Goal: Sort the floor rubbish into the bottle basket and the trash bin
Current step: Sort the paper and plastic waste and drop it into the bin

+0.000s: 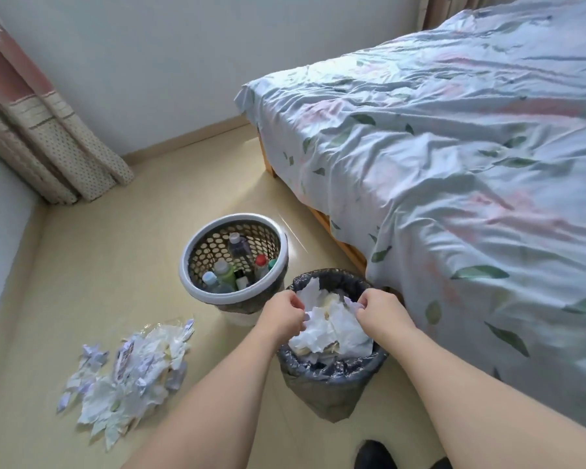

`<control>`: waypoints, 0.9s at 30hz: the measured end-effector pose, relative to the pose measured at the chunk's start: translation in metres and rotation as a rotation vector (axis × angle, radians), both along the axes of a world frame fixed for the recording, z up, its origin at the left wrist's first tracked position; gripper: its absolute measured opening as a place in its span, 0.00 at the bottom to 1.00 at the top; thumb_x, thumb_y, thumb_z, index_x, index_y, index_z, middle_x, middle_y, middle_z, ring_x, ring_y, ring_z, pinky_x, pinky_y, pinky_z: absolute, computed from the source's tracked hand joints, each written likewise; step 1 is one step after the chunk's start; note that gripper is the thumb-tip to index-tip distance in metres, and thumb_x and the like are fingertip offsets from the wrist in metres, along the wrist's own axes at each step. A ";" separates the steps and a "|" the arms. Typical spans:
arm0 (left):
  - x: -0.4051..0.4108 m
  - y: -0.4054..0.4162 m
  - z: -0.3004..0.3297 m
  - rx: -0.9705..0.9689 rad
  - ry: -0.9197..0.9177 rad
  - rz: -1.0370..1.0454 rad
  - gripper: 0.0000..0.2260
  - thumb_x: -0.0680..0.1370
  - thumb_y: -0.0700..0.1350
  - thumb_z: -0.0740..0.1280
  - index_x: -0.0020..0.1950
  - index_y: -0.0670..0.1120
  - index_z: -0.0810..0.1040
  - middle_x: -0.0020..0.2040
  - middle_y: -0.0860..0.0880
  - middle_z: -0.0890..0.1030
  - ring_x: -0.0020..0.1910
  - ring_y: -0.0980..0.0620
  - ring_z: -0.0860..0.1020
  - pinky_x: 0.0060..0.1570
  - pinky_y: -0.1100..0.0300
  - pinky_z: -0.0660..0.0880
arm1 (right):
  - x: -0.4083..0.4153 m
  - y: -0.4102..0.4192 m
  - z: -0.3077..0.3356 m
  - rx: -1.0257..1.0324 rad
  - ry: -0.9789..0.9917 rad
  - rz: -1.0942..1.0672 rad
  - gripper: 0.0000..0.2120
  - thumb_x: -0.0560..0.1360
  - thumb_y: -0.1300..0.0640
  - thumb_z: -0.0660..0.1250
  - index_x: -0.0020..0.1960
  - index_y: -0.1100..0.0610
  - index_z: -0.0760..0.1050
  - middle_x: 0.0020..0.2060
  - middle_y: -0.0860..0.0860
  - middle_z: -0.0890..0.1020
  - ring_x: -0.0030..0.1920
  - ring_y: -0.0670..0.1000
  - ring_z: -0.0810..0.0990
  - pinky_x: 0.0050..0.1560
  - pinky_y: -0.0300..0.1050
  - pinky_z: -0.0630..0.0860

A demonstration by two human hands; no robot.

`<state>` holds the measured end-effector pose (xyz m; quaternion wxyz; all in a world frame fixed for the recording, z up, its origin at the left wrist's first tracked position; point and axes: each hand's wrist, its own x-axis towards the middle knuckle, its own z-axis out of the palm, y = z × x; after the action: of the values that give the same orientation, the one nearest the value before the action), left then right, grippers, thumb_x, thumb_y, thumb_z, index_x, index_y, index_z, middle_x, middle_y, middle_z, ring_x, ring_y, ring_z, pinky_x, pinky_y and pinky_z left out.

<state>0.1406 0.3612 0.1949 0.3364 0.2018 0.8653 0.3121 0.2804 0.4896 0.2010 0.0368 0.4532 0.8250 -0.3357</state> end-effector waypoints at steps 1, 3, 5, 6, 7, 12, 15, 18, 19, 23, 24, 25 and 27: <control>0.003 0.006 -0.008 -0.027 -0.011 -0.007 0.07 0.74 0.37 0.60 0.46 0.47 0.75 0.43 0.44 0.82 0.44 0.48 0.82 0.44 0.52 0.81 | 0.000 0.004 -0.007 -0.034 0.002 0.017 0.07 0.77 0.55 0.62 0.52 0.53 0.77 0.52 0.52 0.80 0.51 0.54 0.78 0.53 0.48 0.77; 0.006 0.015 -0.021 -0.082 -0.002 -0.040 0.09 0.74 0.39 0.57 0.48 0.49 0.74 0.47 0.44 0.80 0.49 0.46 0.81 0.45 0.52 0.79 | 0.001 0.009 -0.017 -0.115 -0.022 0.088 0.15 0.77 0.58 0.61 0.62 0.54 0.76 0.60 0.53 0.78 0.58 0.54 0.77 0.59 0.47 0.75; 0.006 0.017 -0.026 -0.120 0.012 -0.062 0.10 0.75 0.39 0.57 0.50 0.49 0.74 0.49 0.45 0.80 0.51 0.45 0.80 0.45 0.54 0.77 | 0.003 0.011 -0.023 -0.187 -0.040 0.127 0.18 0.78 0.60 0.60 0.66 0.57 0.74 0.63 0.54 0.77 0.61 0.55 0.76 0.62 0.47 0.74; 0.004 0.016 -0.025 -0.124 0.018 -0.064 0.11 0.75 0.38 0.57 0.51 0.48 0.75 0.49 0.45 0.80 0.50 0.45 0.80 0.44 0.54 0.77 | 0.003 0.011 -0.023 -0.198 -0.045 0.129 0.18 0.77 0.61 0.60 0.67 0.58 0.74 0.64 0.54 0.77 0.62 0.55 0.76 0.63 0.47 0.73; 0.001 0.013 -0.024 -0.125 0.030 -0.067 0.10 0.75 0.38 0.58 0.51 0.48 0.76 0.49 0.45 0.80 0.50 0.46 0.80 0.43 0.55 0.78 | 0.004 0.011 -0.022 -0.195 -0.047 0.122 0.19 0.77 0.61 0.60 0.67 0.59 0.73 0.64 0.54 0.76 0.63 0.55 0.75 0.64 0.47 0.73; -0.030 -0.027 0.009 -0.130 0.068 -0.059 0.09 0.75 0.38 0.60 0.48 0.48 0.78 0.48 0.47 0.82 0.49 0.47 0.81 0.46 0.56 0.79 | -0.012 -0.013 0.004 -0.124 -0.012 0.110 0.18 0.79 0.60 0.60 0.69 0.55 0.71 0.64 0.53 0.76 0.62 0.54 0.76 0.59 0.44 0.73; -0.051 -0.074 0.030 -0.157 0.052 -0.052 0.08 0.75 0.39 0.61 0.49 0.47 0.78 0.47 0.46 0.82 0.45 0.49 0.81 0.41 0.59 0.77 | -0.041 -0.055 0.024 -0.091 -0.002 0.201 0.15 0.78 0.61 0.59 0.64 0.57 0.73 0.61 0.53 0.78 0.59 0.53 0.77 0.57 0.43 0.74; -0.073 -0.138 0.045 -0.163 0.014 0.012 0.08 0.74 0.37 0.59 0.47 0.44 0.77 0.45 0.44 0.81 0.38 0.48 0.79 0.31 0.63 0.70 | -0.081 -0.112 0.042 -0.087 0.021 0.340 0.16 0.76 0.59 0.61 0.63 0.55 0.74 0.60 0.52 0.79 0.59 0.52 0.76 0.59 0.44 0.75; -0.084 -0.172 0.051 -0.168 0.011 0.042 0.08 0.74 0.37 0.59 0.48 0.44 0.77 0.44 0.44 0.80 0.37 0.48 0.78 0.29 0.64 0.69 | -0.101 -0.142 0.047 -0.093 0.020 0.400 0.17 0.76 0.57 0.62 0.64 0.55 0.74 0.61 0.52 0.78 0.60 0.52 0.76 0.60 0.44 0.74; -0.128 -0.284 0.061 -0.248 0.021 0.115 0.09 0.75 0.36 0.59 0.49 0.41 0.78 0.44 0.44 0.79 0.37 0.48 0.78 0.30 0.65 0.70 | -0.154 -0.230 0.048 -0.118 0.024 0.564 0.19 0.75 0.56 0.61 0.66 0.53 0.72 0.61 0.51 0.76 0.58 0.50 0.76 0.56 0.43 0.74; -0.140 -0.314 0.059 -0.266 0.034 0.137 0.09 0.75 0.35 0.59 0.48 0.40 0.78 0.44 0.42 0.80 0.37 0.47 0.77 0.33 0.64 0.72 | -0.164 -0.250 0.046 -0.126 0.025 0.589 0.20 0.75 0.57 0.61 0.66 0.52 0.72 0.61 0.50 0.76 0.55 0.49 0.76 0.54 0.43 0.74; -0.152 -0.343 0.054 -0.289 0.050 0.177 0.09 0.74 0.35 0.59 0.46 0.39 0.78 0.45 0.39 0.81 0.37 0.47 0.77 0.36 0.62 0.72 | -0.174 -0.268 0.043 -0.135 0.011 0.620 0.20 0.75 0.57 0.60 0.67 0.52 0.72 0.61 0.50 0.76 0.55 0.50 0.76 0.52 0.42 0.74; -0.174 -0.407 0.035 -0.329 0.087 0.265 0.10 0.74 0.37 0.58 0.46 0.38 0.79 0.49 0.36 0.81 0.39 0.46 0.76 0.40 0.59 0.71 | -0.199 -0.308 0.029 -0.127 -0.028 0.690 0.20 0.75 0.59 0.59 0.67 0.53 0.72 0.61 0.50 0.76 0.57 0.51 0.76 0.53 0.42 0.74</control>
<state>-0.0331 -0.0463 0.2295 0.2830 0.0421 0.9373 0.1990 0.0810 0.1817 0.2297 0.1875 0.1488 0.9064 -0.3481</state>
